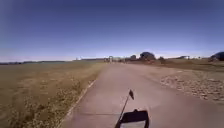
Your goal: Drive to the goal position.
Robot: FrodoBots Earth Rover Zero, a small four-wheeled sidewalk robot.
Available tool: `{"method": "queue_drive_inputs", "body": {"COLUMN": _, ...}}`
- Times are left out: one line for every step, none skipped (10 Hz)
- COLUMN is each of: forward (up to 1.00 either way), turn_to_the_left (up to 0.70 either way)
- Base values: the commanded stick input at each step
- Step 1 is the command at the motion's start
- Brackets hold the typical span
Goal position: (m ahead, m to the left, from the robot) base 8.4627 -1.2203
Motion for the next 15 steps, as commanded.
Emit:
{"method": "queue_drive_inputs", "body": {"forward": 1.00, "turn_to_the_left": 0.00}}
{"method": "queue_drive_inputs", "body": {"forward": 1.00, "turn_to_the_left": 0.00}}
{"method": "queue_drive_inputs", "body": {"forward": 1.00, "turn_to_the_left": 0.00}}
{"method": "queue_drive_inputs", "body": {"forward": 1.00, "turn_to_the_left": 0.00}}
{"method": "queue_drive_inputs", "body": {"forward": 1.00, "turn_to_the_left": 0.00}}
{"method": "queue_drive_inputs", "body": {"forward": 1.00, "turn_to_the_left": 0.00}}
{"method": "queue_drive_inputs", "body": {"forward": 1.00, "turn_to_the_left": 0.00}}
{"method": "queue_drive_inputs", "body": {"forward": 1.00, "turn_to_the_left": 0.00}}
{"method": "queue_drive_inputs", "body": {"forward": 1.00, "turn_to_the_left": 0.00}}
{"method": "queue_drive_inputs", "body": {"forward": 1.00, "turn_to_the_left": 0.00}}
{"method": "queue_drive_inputs", "body": {"forward": 1.00, "turn_to_the_left": 0.00}}
{"method": "queue_drive_inputs", "body": {"forward": 1.00, "turn_to_the_left": 0.00}}
{"method": "queue_drive_inputs", "body": {"forward": 1.00, "turn_to_the_left": 0.00}}
{"method": "queue_drive_inputs", "body": {"forward": 1.00, "turn_to_the_left": 0.00}}
{"method": "queue_drive_inputs", "body": {"forward": 1.00, "turn_to_the_left": 0.00}}
